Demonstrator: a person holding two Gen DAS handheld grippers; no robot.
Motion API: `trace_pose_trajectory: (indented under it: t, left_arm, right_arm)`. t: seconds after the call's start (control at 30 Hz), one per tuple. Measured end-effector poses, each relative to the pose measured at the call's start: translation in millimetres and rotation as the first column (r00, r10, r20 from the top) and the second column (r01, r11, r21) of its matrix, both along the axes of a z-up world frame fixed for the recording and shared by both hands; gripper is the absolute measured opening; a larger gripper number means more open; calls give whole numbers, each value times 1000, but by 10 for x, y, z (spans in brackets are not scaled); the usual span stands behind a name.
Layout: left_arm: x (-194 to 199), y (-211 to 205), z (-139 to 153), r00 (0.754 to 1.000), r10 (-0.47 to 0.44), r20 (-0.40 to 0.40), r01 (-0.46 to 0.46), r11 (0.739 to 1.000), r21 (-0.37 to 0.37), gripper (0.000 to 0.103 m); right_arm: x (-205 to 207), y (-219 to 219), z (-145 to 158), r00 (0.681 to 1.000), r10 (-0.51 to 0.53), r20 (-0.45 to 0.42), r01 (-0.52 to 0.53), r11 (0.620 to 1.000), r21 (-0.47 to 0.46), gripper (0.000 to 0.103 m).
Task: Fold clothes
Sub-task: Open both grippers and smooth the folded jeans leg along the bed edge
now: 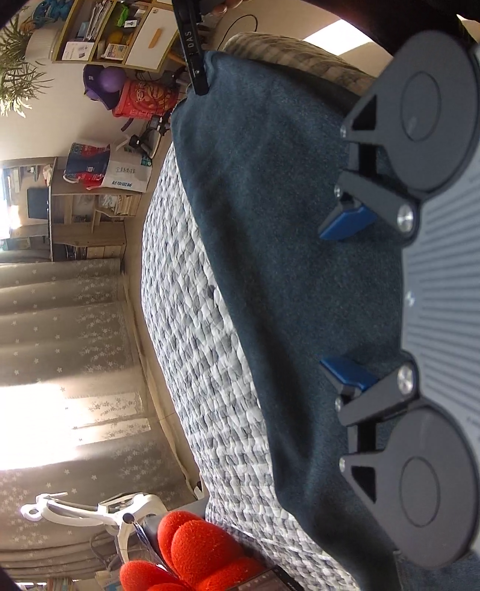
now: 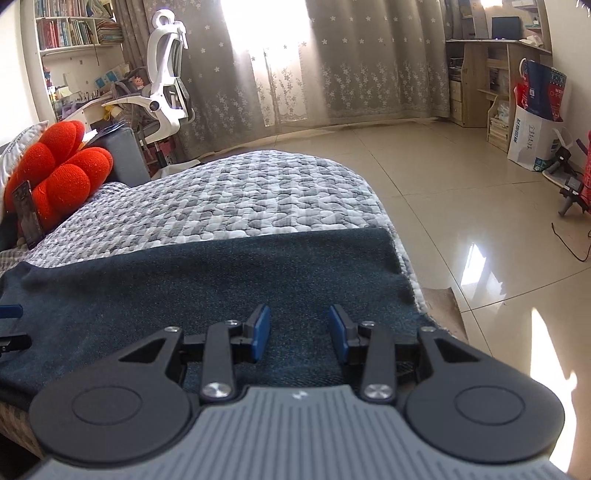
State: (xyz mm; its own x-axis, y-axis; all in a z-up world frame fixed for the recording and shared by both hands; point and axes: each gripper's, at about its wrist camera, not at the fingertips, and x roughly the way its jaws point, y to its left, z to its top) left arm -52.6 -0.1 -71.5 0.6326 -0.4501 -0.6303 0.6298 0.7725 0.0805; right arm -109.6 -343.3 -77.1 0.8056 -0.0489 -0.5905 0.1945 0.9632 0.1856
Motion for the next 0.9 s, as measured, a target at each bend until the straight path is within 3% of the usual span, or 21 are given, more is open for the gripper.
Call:
trace_pose_trajectory:
  t: [0.1,0.27,0.4,0.5,0.63,0.77,0.9]
  left_arm:
    - [2,107,14,999,41,-28,-42,999,-16,75]
    - [-97,155,39,995,94,-37,-93,995,25,75]
    - [-127,233,67,990,125,-72,-125,992,2,75]
    - [-173,267,96,990,123,-73,-125,992,-18,74]
    - [-232,249,157,992,115,-51,-118,991,-56,73]
    - [-236,188,206,993,93,-74,-101,989,-105,72]
    - [-223,136,198,991,102,-85,-110,990,-92,72]
  right_arm:
    - [-43,-64,12,1000,-10,-28,10,1000,-27,40]
    - [-78,-169,107,997,-53,-64,50,998,-49,40]
    - [-122,-285,345,992,-119,-47,120,993,18,41]
    - [-157,-258,483,985,-165,-43,164,986,-33,51]
    - [-105,-329,531,980,-186,-66,194,971,141,52]
    - [-63,-262,399,958,-251,-137,281,918,280,52]
    - [-40,-163,189,933,-287,-216,344,887,307,52]
